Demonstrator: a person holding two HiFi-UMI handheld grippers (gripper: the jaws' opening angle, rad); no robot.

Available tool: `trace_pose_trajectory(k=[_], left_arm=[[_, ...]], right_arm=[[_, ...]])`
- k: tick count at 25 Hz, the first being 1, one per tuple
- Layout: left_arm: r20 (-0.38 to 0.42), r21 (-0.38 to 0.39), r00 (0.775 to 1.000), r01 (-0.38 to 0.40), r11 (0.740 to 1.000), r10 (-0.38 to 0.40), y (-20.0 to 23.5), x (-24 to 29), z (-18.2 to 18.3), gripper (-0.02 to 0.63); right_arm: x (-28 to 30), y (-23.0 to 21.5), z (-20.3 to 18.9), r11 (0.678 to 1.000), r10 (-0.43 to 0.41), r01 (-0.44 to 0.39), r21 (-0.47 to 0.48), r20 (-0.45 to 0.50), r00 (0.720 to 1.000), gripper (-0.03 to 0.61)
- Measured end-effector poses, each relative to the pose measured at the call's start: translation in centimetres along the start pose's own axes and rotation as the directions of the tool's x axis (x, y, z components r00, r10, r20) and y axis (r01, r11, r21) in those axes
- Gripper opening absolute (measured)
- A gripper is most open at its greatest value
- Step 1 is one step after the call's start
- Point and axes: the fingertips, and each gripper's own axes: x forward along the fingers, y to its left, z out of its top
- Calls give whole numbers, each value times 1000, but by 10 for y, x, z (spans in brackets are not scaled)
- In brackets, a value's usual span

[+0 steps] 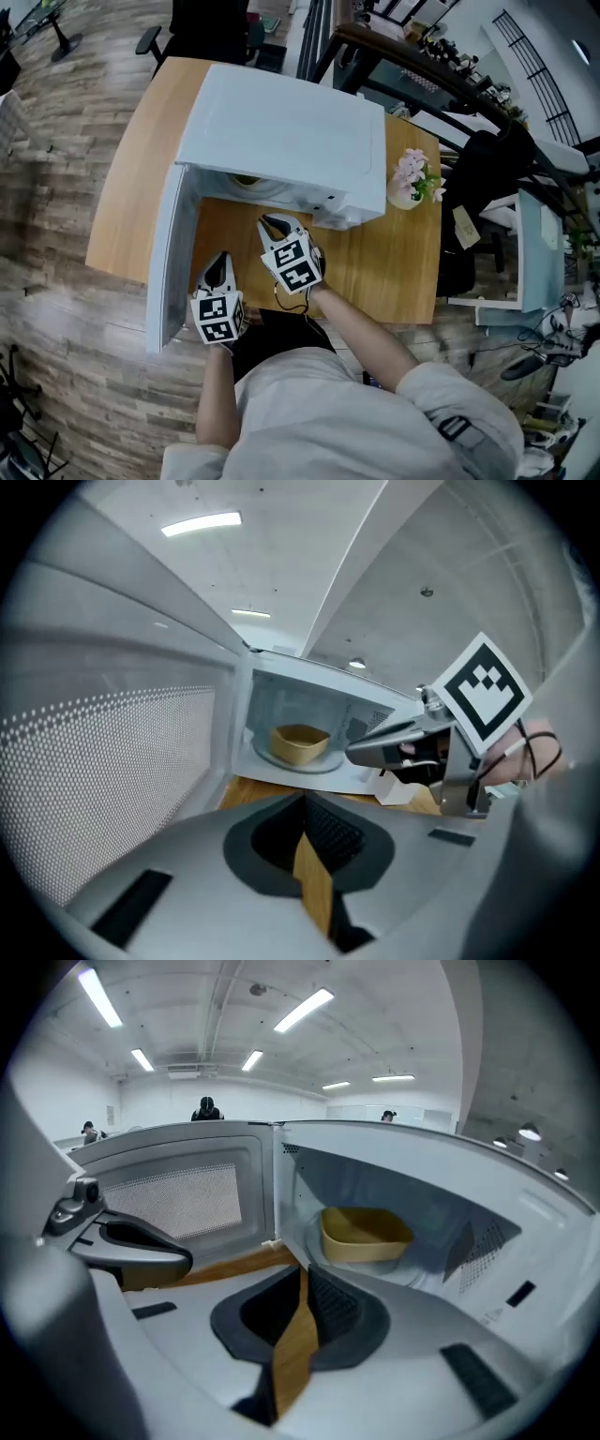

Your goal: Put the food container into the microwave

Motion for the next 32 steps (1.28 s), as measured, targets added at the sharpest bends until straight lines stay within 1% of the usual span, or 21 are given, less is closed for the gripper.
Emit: trace_pose_trajectory(k=[5, 7, 10, 13, 15, 18, 21, 25, 28, 32], left_arm=[[-7, 15, 999, 51, 999, -51, -14, -15, 8, 12], [-2, 23, 997, 84, 996, -84, -21, -18, 16, 11], [9, 59, 992, 128, 990, -129, -31, -18, 32, 12], [21, 86, 987, 156, 984, -158, -42, -16, 46, 12], [35, 104, 984, 168, 980, -173, -50, -14, 58, 12], [78, 120, 978, 181, 976, -191, -64, -14, 82, 12], [111, 142, 974, 181, 973, -197, -77, -12, 103, 12], [151, 154, 968, 177, 972, -200, -97, -7, 125, 12], [180, 164, 964, 168, 972, -197, -118, -6, 137, 12], [240, 137, 956, 140, 981, -170, -139, -12, 147, 12]], right_arm=[[-30, 4, -9, 996, -55, 53, 65, 21, 998, 34], [-42, -1, -8, 993, -93, 90, 75, 41, 995, 32], [-60, -14, -4, 984, -152, 143, 109, 79, 985, 18], [-77, -19, -6, 976, -163, 145, 164, 100, 982, 15], [-90, -24, -3, 973, -171, 146, 178, 135, 976, 7], [-112, -33, 9, 972, -182, 144, 183, 211, 960, 5], [-130, -41, 21, 976, -187, 148, 158, 269, 945, 5], [-148, -49, 36, 985, -161, 132, 114, 310, 937, 3], [-166, -61, 40, 984, -170, 142, 107, 336, 926, 3], [-189, -81, 42, 982, -187, 157, 107, 387, 903, 3]])
